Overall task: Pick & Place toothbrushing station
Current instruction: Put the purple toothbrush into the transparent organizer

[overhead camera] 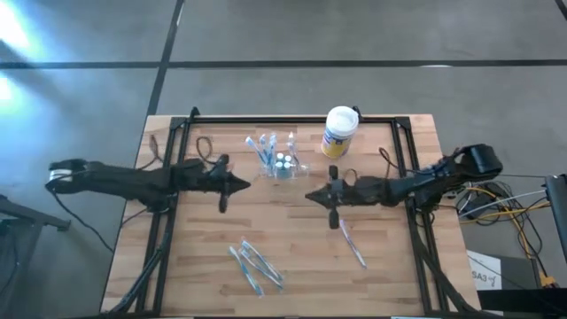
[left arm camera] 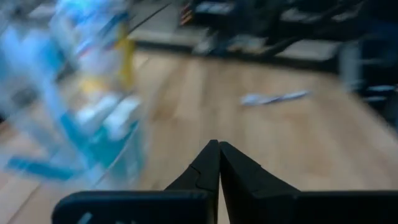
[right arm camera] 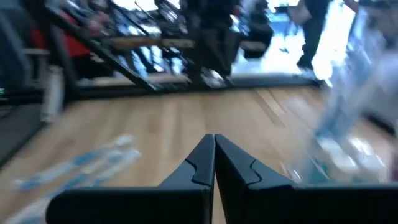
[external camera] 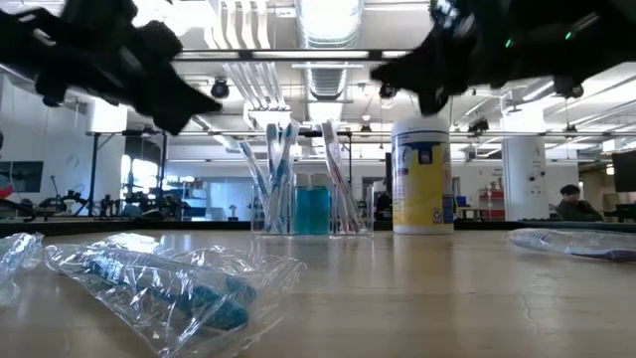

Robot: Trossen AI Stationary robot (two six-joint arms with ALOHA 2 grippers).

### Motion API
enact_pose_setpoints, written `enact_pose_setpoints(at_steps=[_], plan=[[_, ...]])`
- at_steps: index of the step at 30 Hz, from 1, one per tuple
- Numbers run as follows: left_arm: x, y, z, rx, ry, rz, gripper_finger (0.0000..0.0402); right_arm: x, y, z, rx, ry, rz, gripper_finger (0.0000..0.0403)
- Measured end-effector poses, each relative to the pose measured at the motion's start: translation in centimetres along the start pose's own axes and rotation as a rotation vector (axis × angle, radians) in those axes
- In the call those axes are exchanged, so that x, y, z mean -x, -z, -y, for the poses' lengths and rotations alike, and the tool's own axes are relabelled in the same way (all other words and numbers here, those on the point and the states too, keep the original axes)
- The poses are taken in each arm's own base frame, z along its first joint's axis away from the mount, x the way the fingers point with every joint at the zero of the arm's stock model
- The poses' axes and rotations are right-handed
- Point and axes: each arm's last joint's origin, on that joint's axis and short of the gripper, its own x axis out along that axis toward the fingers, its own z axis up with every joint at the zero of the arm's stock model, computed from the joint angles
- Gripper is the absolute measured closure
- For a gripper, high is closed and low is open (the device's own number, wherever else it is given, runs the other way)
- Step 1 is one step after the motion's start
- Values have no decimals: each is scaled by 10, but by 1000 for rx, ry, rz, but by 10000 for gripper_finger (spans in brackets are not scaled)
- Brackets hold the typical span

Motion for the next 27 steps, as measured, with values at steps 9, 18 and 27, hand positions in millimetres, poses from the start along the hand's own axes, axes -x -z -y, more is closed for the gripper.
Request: enact_pose_setpoints(at_steps=[9,18,27], plan=[[47,-19,17,-179,301,184,394,38,-39,-31,81,-338,184,394],[76,-16,19,-291,345,254,397,62,-48,-35,65,-484,174,394],[91,-6,16,-241,262,304,396,60,-31,-30,-54,-356,-25,394]])
